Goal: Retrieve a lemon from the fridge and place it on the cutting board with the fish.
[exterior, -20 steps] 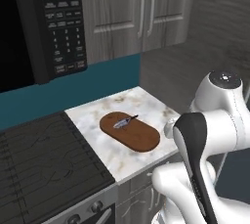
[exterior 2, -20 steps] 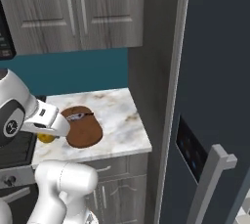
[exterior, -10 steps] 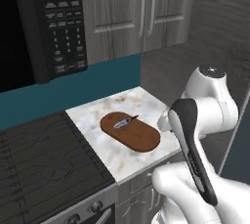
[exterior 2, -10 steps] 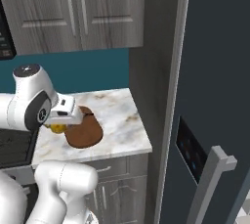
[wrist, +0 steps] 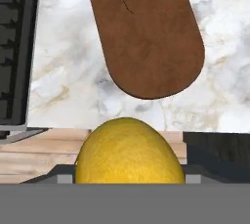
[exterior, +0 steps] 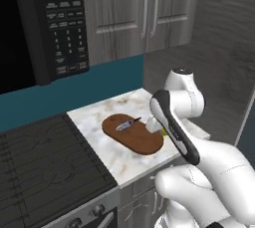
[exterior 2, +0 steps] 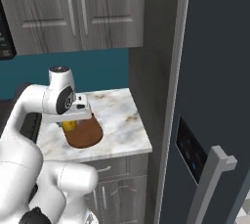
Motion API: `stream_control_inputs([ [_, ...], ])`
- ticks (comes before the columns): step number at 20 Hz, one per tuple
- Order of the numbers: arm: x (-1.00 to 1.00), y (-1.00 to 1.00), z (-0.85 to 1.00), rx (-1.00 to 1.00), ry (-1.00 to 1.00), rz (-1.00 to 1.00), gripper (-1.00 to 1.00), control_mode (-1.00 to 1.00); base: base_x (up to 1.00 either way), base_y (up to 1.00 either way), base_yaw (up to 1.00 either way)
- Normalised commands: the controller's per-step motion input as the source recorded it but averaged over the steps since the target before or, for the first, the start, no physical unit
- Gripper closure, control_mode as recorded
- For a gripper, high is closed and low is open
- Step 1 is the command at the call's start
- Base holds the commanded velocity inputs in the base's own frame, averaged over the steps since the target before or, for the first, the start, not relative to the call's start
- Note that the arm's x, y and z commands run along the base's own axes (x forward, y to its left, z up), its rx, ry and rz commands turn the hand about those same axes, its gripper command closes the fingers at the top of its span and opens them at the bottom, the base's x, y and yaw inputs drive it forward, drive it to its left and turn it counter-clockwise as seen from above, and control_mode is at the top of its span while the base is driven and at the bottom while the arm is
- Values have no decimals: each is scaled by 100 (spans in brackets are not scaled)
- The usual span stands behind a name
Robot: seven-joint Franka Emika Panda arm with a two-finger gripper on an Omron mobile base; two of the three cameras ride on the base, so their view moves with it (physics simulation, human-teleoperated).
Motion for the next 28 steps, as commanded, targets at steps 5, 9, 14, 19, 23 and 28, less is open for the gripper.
stream_control_inputs([
  [5, 81, 28, -75, -13, 9, 12, 100, -100, 0, 0, 0],
  [9, 79, 0, -53, -6, 0, 4, 100, -100, 0, 0, 0],
  [14, 63, 0, -36, -2, -5, 6, 100, -100, 0, 0, 0],
  [19, 33, 3, -22, 0, 0, 10, 100, -100, 0, 0, 0],
  [23, 34, 17, -32, 0, 0, 3, 100, -100, 0, 0, 0],
  [28, 15, 26, -36, 0, 1, 1, 100, -100, 0, 0, 0],
])
